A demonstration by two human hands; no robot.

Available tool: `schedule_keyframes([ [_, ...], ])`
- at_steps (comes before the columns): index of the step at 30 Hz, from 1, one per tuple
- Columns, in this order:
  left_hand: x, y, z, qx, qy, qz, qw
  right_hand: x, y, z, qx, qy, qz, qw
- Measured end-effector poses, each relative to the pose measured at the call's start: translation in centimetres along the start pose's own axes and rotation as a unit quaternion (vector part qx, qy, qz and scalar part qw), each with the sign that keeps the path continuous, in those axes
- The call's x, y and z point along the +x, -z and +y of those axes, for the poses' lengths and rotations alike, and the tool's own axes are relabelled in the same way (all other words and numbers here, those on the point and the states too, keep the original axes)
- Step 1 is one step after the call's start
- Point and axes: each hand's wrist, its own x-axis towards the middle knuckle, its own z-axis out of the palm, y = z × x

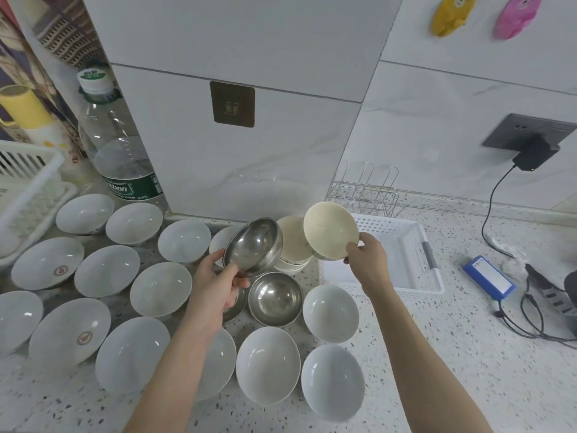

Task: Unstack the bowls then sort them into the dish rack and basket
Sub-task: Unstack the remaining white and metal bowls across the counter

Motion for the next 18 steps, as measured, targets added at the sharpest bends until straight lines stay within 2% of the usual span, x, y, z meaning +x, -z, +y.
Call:
schedule_keyframes([
  [11, -7.0, -7.2, -3.3, 0.029, -0.018, 0.005, 0.999, -4.5, 9.1, 8.0, 0.14, -0.062, 0.039, 0.987],
  [18, -11.3, -14.4, -7.8, 0.055, 0.007, -0.024, 0.998, -5.8, 14.7, 14.9, 0.119, -0.093, 0.061, 0.987],
])
